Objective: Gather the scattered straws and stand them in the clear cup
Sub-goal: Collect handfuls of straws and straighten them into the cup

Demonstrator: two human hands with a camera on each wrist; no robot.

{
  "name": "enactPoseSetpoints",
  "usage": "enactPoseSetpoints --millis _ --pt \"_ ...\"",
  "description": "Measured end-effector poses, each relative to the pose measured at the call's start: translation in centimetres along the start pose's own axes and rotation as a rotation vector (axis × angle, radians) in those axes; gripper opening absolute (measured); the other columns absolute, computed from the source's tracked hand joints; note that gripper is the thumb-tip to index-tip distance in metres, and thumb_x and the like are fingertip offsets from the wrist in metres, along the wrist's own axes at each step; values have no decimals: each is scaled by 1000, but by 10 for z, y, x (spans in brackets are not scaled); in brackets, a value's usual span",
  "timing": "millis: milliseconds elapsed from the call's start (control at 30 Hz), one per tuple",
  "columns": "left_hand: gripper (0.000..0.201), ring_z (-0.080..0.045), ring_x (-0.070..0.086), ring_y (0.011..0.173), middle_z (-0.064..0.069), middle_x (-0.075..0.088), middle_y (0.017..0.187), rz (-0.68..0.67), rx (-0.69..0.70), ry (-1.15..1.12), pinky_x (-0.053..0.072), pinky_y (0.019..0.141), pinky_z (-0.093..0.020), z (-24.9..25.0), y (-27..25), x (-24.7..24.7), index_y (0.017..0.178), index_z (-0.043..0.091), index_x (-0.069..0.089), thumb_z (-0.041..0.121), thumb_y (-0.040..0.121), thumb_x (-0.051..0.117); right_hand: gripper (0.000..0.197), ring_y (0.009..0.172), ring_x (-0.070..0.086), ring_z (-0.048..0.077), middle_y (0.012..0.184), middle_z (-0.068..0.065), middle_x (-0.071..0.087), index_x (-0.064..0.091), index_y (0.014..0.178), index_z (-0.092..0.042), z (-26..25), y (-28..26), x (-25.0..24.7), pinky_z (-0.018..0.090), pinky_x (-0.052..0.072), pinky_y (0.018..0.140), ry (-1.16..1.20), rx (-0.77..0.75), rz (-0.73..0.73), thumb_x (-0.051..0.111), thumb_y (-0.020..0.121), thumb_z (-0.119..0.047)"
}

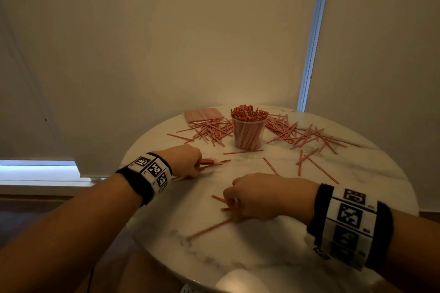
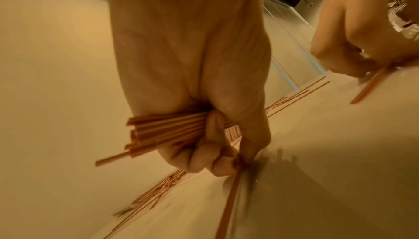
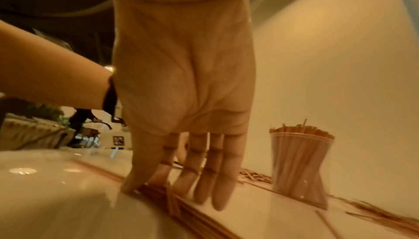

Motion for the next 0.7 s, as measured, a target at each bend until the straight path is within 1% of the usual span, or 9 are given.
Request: enactPoseSetpoints --millis 133,200,300,367,433,500,600,633,700 --pt "32 -21 56 83 -3 58 94 -42 -9 28 45 73 -30 1 2 4 111 12 63 40 96 63 16 91 57 20 97 -3 61 63 107 -26 31 -4 -5 40 53 80 101 85 34 65 92 -31" --pt "28 -20 56 81 -2 59 94 -53 -9 24 44 72 -29 -2 2 2 107 14 60 41 98 59 10 89 58 21 95 -4 60 61 102 -25 47 -7 -7 40 53 79 108 137 43 64 92 -27" --pt "19 -18 54 79 -2 60 97 -40 -28 -80 43 72 -31 -11 3 -3 101 20 53 38 101 51 24 93 54 21 102 0 58 55 112 -23 64 -6 -9 33 47 73 74 210 29 66 92 -30" --pt "20 -18 55 81 -2 63 99 -33 -51 -190 46 76 -34 -17 5 -6 103 17 54 35 104 46 39 99 55 23 109 3 60 52 124 -20 72 -3 -11 36 50 79 79 253 3 68 91 -33" --pt "23 -19 60 85 -3 68 101 -25 -70 -337 50 84 -35 -22 8 -6 108 14 57 32 105 43 39 99 58 27 111 8 62 56 123 -14 74 2 -12 39 53 82 53 257 -34 69 90 -30" --pt "24 -17 61 82 -1 69 100 7 -54 -494 52 82 -34 -24 11 -8 109 14 58 34 106 44 32 92 59 27 106 9 61 61 116 -10 76 8 -13 36 52 72 13 251 -58 67 89 -26" --pt "28 -14 48 65 7 64 78 98 14 -738 45 65 -32 -23 11 -21 93 18 53 41 108 43 16 71 51 19 84 3 51 56 98 -11 80 17 -13 26 40 55 -54 264 -48 65 88 -21" --pt "30 -13 47 64 8 64 73 131 37 -821 44 64 -33 -21 11 -27 90 19 51 41 108 42 12 67 48 17 78 1 46 55 95 -13 82 18 -13 26 39 54 -77 278 -44 63 88 -19" --pt "32 -17 52 65 2 72 76 170 48 -956 46 66 -35 -22 12 -35 92 15 53 38 110 39 14 67 47 17 75 -1 41 59 103 -12 86 23 -14 27 40 60 -113 295 -41 60 90 -17"
Point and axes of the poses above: each hand's wrist, its own y-axis towards the middle knuckle, its own x-axis out of the palm, z = x × y, the point moved 7 cm from there along y, towards the middle knuckle
